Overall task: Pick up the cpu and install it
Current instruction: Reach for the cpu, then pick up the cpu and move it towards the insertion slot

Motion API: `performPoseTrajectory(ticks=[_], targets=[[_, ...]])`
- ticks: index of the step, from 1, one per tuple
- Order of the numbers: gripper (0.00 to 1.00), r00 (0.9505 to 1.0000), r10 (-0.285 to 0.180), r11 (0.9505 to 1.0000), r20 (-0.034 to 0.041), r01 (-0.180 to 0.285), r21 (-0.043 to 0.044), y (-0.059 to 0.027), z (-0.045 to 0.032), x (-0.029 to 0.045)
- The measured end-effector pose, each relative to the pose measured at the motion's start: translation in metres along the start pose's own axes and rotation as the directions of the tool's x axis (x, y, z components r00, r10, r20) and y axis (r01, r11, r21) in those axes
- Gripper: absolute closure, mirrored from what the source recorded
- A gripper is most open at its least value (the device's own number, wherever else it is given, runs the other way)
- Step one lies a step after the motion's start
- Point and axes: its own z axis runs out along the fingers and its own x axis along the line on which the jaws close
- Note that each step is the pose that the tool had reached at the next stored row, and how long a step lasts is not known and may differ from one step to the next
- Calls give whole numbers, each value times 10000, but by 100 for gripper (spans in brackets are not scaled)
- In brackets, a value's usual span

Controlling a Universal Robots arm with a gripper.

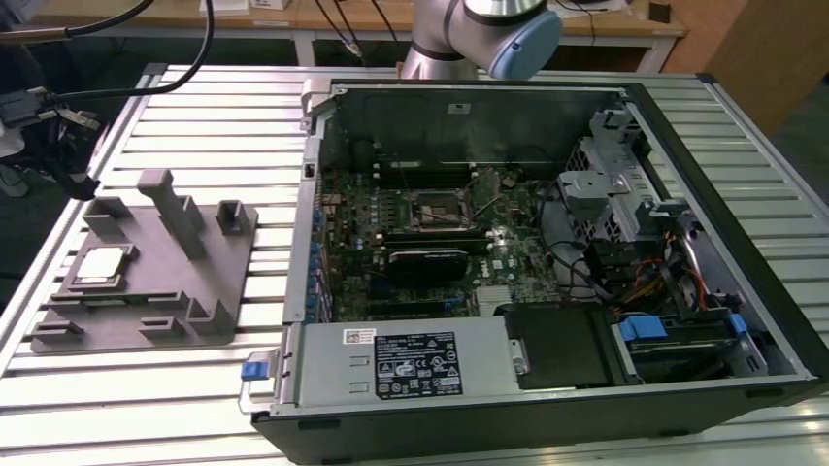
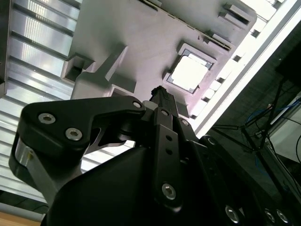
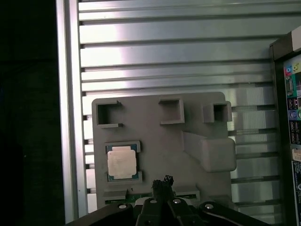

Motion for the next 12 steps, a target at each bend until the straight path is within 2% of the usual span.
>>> performPoseTrajectory(ticks=[12], targets=[[89, 10000, 1, 10000, 3, -1, -1, -1, 12, 7]])
